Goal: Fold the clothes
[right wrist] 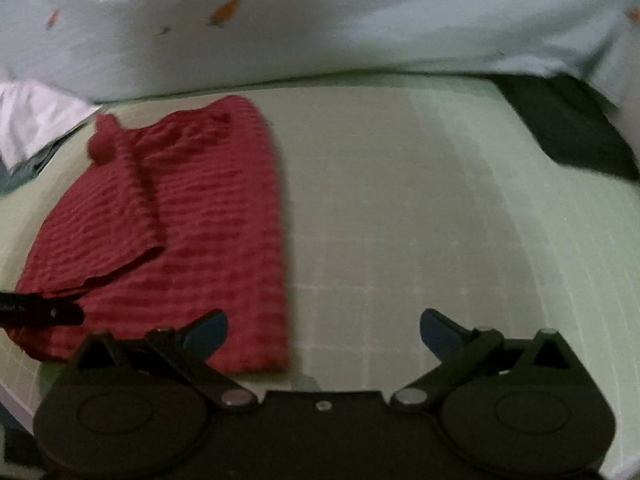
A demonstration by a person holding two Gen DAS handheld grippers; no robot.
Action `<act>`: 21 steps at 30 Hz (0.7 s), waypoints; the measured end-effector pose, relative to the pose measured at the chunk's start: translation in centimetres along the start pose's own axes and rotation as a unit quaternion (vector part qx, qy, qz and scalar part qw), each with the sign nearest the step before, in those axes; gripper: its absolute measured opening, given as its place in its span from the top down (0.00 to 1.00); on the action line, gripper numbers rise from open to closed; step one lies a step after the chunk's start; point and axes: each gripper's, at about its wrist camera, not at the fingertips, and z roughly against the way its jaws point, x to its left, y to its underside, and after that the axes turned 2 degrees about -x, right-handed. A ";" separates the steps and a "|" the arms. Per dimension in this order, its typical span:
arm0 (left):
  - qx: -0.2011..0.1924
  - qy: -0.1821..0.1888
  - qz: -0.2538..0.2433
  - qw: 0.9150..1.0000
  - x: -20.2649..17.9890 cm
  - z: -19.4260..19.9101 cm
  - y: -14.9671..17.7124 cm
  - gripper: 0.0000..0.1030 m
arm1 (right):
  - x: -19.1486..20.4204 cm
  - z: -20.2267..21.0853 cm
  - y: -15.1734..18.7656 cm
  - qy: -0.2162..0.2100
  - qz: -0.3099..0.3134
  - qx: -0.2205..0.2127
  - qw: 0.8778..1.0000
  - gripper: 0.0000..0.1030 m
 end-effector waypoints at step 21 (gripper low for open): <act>-0.003 -0.061 -0.005 0.998 6.1 -1.2 -0.6 0.22 | 11.7 -5.8 -3.8 -0.074 0.096 0.015 0.993 0.64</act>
